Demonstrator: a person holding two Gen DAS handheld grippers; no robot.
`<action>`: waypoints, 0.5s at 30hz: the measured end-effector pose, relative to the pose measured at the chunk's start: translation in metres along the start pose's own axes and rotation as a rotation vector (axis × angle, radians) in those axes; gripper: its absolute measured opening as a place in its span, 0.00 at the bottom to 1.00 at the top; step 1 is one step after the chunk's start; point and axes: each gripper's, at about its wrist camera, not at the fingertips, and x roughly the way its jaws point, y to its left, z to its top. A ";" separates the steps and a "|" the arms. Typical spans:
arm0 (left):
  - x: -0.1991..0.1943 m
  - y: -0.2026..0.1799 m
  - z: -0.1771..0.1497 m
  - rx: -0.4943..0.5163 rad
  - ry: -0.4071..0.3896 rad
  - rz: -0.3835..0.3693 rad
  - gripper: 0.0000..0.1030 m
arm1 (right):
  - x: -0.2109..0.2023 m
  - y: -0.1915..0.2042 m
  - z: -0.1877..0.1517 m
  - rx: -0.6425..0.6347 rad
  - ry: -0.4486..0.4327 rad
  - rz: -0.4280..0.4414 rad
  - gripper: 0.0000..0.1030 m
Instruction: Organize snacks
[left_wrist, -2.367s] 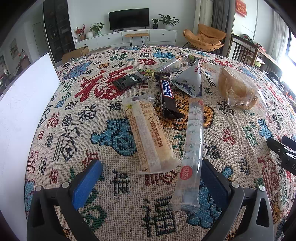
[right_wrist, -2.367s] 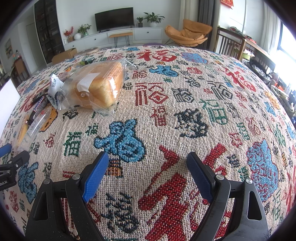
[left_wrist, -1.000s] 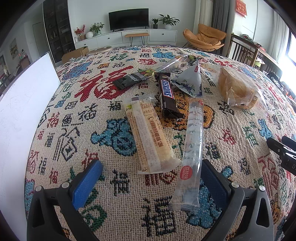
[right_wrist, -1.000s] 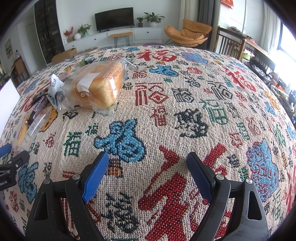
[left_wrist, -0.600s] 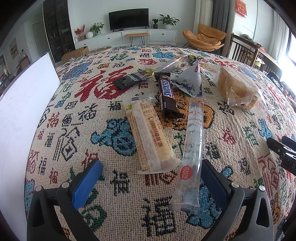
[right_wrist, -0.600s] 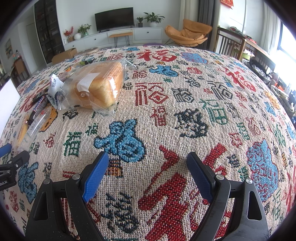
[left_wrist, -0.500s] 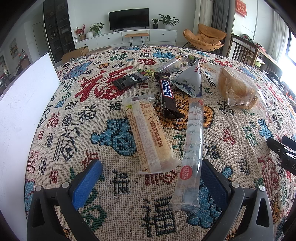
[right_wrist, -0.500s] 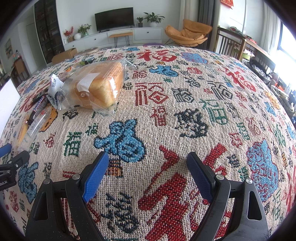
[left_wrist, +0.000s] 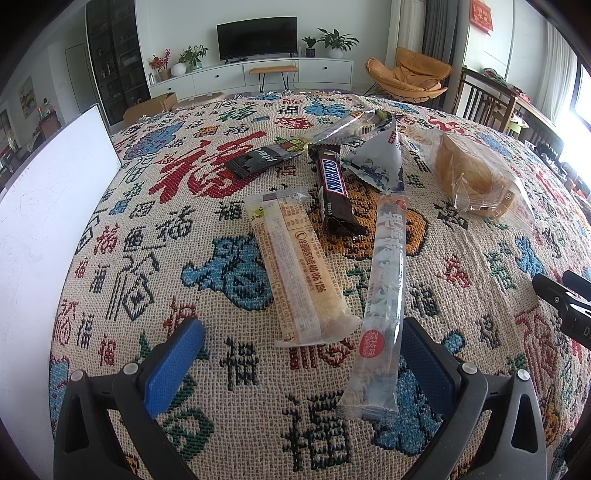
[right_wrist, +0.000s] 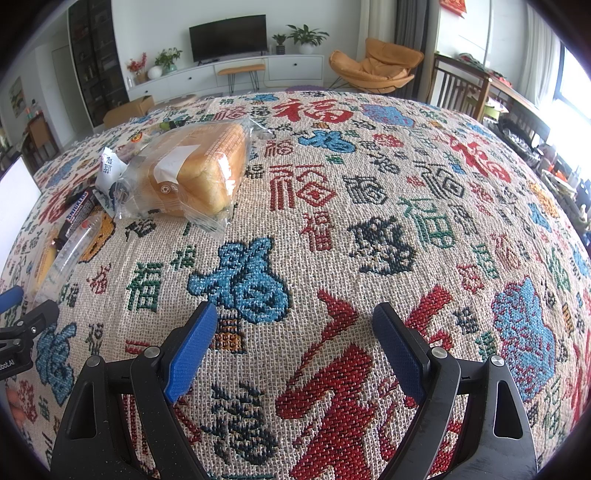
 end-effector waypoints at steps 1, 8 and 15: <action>0.000 0.000 0.000 0.000 0.000 0.000 1.00 | 0.000 0.000 0.000 0.000 0.000 0.000 0.86; -0.015 -0.003 -0.013 0.039 0.099 -0.029 1.00 | 0.000 0.001 0.000 0.000 0.000 0.000 0.86; -0.063 0.003 -0.079 0.115 0.116 -0.069 1.00 | 0.000 0.001 0.000 0.000 -0.001 0.001 0.86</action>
